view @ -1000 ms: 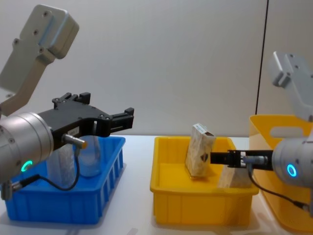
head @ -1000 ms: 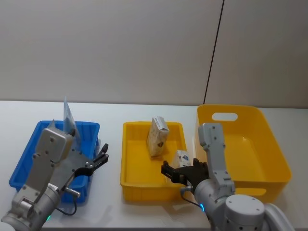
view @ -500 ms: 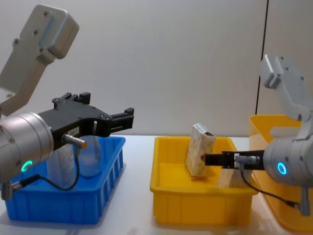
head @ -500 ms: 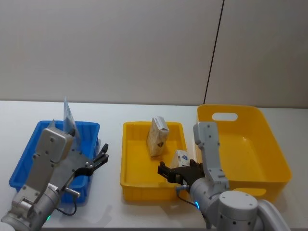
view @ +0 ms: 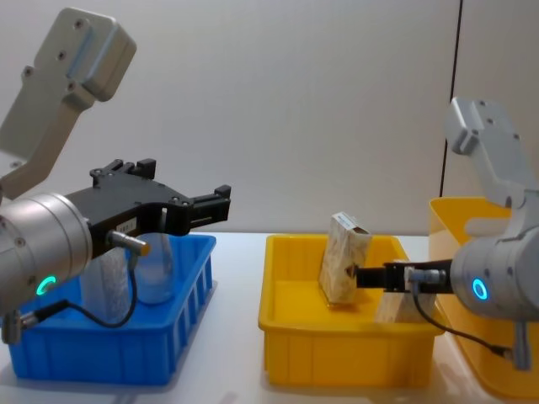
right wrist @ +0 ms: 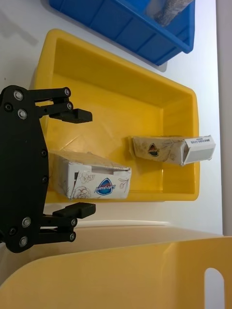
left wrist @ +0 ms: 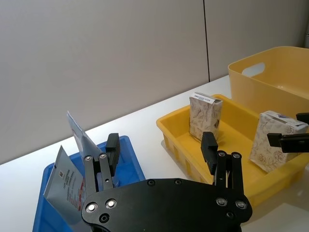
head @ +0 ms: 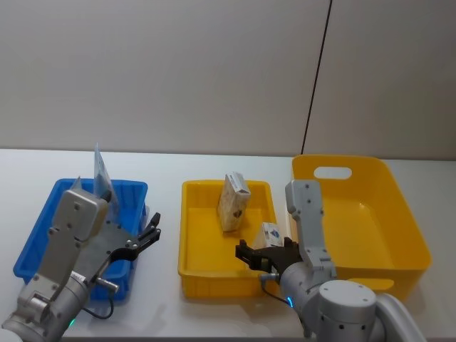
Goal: Bimanual collaborative sorting of washing and personal care products
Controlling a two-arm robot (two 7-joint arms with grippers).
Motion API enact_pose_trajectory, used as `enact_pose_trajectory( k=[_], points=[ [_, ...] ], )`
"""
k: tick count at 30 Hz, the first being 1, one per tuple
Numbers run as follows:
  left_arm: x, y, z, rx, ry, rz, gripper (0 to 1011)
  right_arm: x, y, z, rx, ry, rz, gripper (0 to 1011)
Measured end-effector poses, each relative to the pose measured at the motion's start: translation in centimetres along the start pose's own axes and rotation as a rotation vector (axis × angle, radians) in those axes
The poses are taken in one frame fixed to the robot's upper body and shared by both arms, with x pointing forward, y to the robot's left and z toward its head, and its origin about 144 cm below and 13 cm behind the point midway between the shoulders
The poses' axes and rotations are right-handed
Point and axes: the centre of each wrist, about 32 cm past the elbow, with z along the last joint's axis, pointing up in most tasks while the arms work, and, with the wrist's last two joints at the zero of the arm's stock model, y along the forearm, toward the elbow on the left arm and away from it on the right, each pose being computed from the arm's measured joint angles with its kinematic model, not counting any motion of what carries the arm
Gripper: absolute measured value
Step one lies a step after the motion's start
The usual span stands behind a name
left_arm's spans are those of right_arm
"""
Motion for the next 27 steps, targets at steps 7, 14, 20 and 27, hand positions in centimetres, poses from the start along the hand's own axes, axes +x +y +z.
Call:
enact_pose_trajectory(
  k=[7,14,20,27],
  points=[
    [0.0,0.0,0.0,0.0,0.0,0.0,1001,0.01,0.27,-0.04,-0.01,0.004,-0.013,1003],
    [0.0,0.0,0.0,0.0,0.0,0.0,1001,0.17,0.58,-0.11,-0.014,0.01,-0.019,1004],
    [0.0,0.0,0.0,0.0,0.0,0.0,1001,0.3,0.8,-0.06,-0.009,0.016,-0.014,881],
    [0.0,0.0,0.0,0.0,0.0,0.0,1001,0.45,1.01,-0.03,-0.001,0.022,-0.002,666]
  ],
)
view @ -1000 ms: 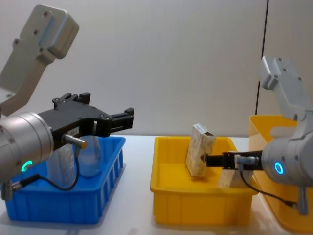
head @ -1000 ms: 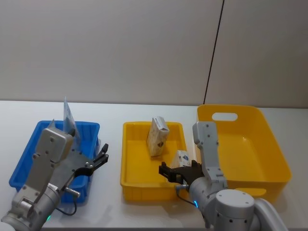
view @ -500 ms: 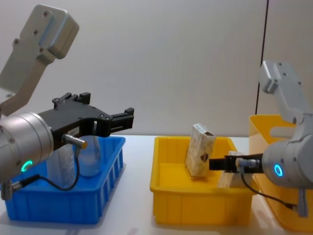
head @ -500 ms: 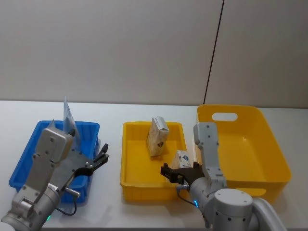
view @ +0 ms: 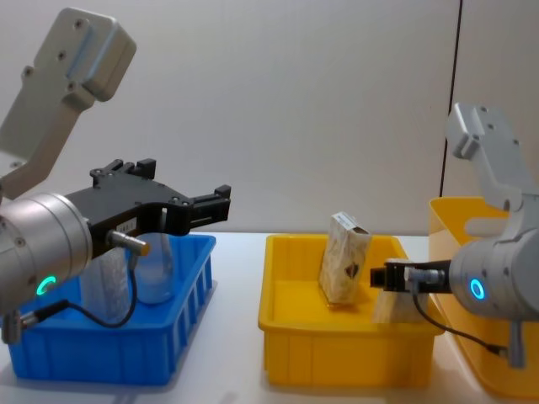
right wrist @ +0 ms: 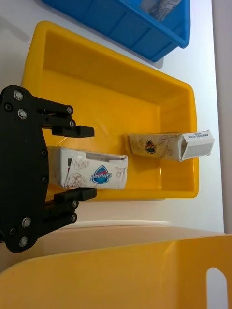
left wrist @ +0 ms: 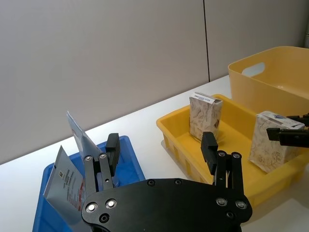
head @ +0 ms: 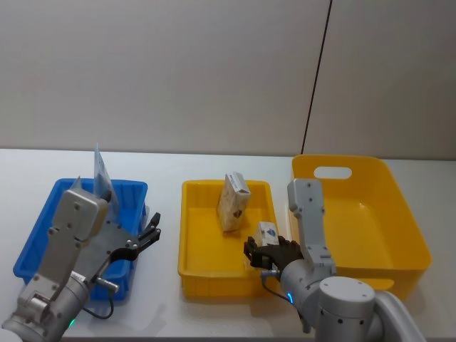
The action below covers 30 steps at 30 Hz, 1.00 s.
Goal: Bimanual collaborative sorting of washing and personal care products
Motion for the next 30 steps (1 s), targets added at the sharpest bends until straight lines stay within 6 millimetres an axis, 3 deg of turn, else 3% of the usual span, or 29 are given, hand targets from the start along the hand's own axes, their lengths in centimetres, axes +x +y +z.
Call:
enact_pose_trajectory(
  k=[10,30],
  points=[
    [0.0,0.0,0.0,0.0,0.0,0.0,1002,0.14,0.26,0.04,0.011,0.003,0.015,342],
    [0.0,0.0,0.0,0.0,0.0,0.0,1001,0.28,0.2,0.07,0.098,-0.014,0.034,295]
  ],
)
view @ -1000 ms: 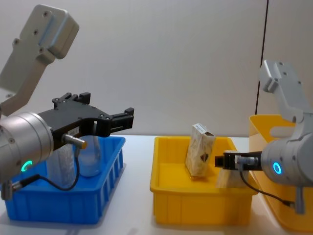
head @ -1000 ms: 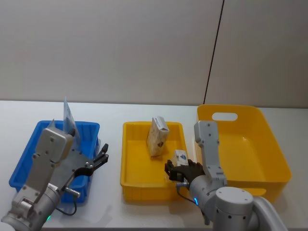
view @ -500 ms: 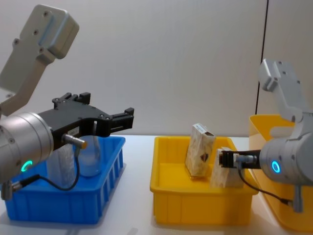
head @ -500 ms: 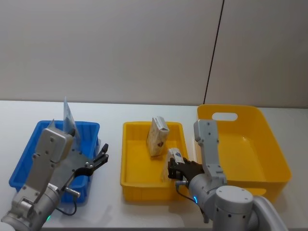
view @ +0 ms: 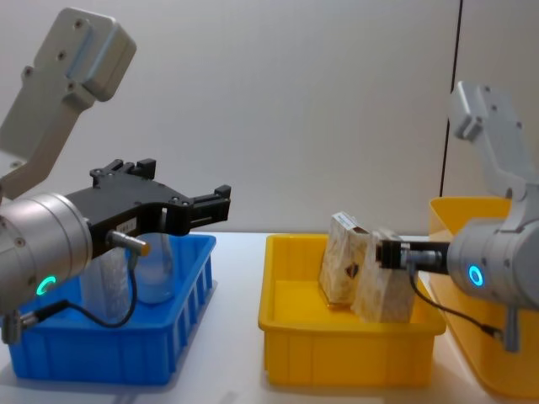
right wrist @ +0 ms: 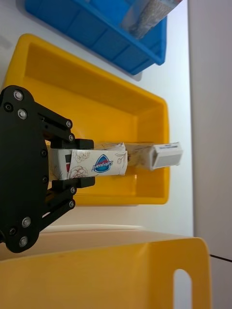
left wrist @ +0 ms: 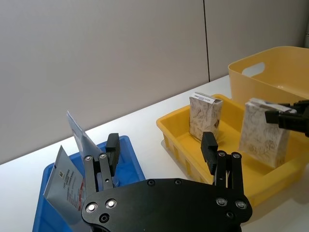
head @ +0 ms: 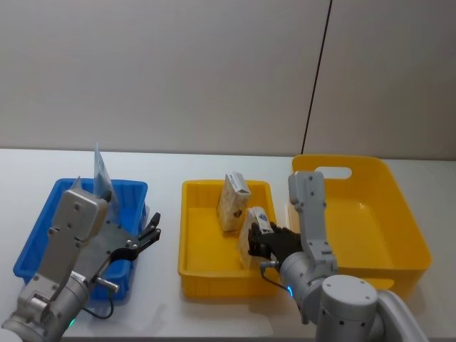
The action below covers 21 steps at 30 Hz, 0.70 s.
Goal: Bimanual collaborative sorting of washing and personal care products
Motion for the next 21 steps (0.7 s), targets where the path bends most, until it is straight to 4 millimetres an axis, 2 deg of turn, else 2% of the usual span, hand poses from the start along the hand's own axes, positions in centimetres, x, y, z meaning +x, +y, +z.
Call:
enact_pose_trajectory(
  k=[12,21],
  points=[
    [0.0,0.0,0.0,0.0,0.0,0.0,1001,0.2,-0.6,0.6,0.137,-0.041,0.025,295],
    [0.0,0.0,0.0,0.0,0.0,0.0,1001,0.9,-1.6,2.0,0.263,-0.087,0.019,295]
  ],
)
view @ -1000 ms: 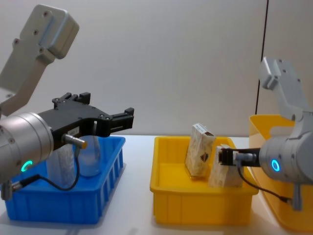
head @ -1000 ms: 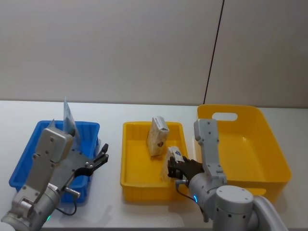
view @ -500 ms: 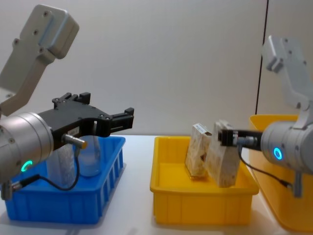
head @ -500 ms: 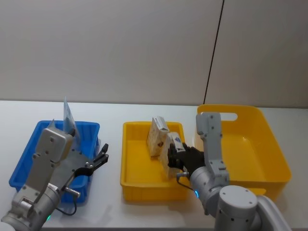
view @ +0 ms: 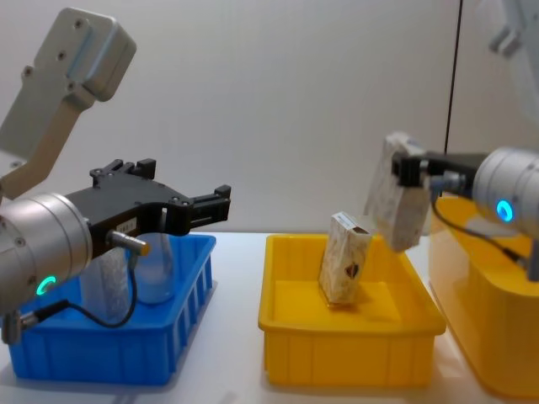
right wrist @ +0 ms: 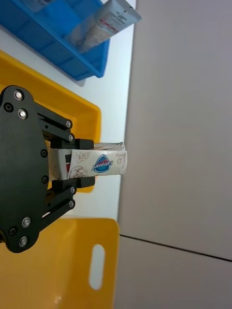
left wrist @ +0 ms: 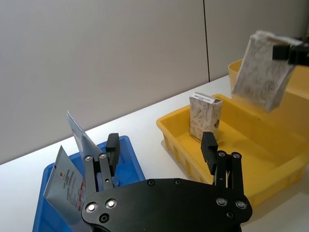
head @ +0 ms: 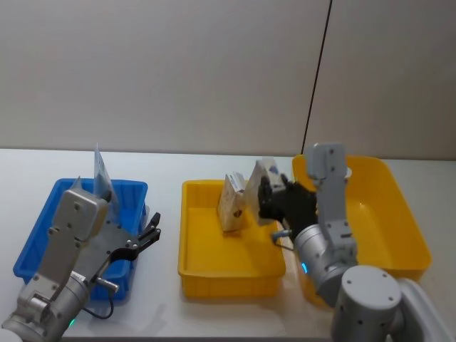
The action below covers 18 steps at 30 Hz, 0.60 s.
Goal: Bimanual collaborative sorting of washing and personal care products
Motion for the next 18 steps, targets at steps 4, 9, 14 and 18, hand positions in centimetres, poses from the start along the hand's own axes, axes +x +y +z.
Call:
enact_pose_trajectory(
  k=[4,9,14,18],
  points=[
    [0.0,0.0,0.0,0.0,0.0,0.0,1001,0.5,-0.3,0.7,0.032,-0.032,-0.025,295],
    [0.0,0.0,0.0,0.0,0.0,0.0,1001,1.4,-0.8,1.7,0.046,-0.073,-0.075,295],
    [0.0,0.0,0.0,0.0,0.0,0.0,1001,2.6,-1.4,2.3,0.026,-0.112,-0.128,295],
    [0.0,0.0,0.0,0.0,0.0,0.0,1001,3.4,-1.8,2.5,0.007,-0.132,-0.159,295]
  ],
)
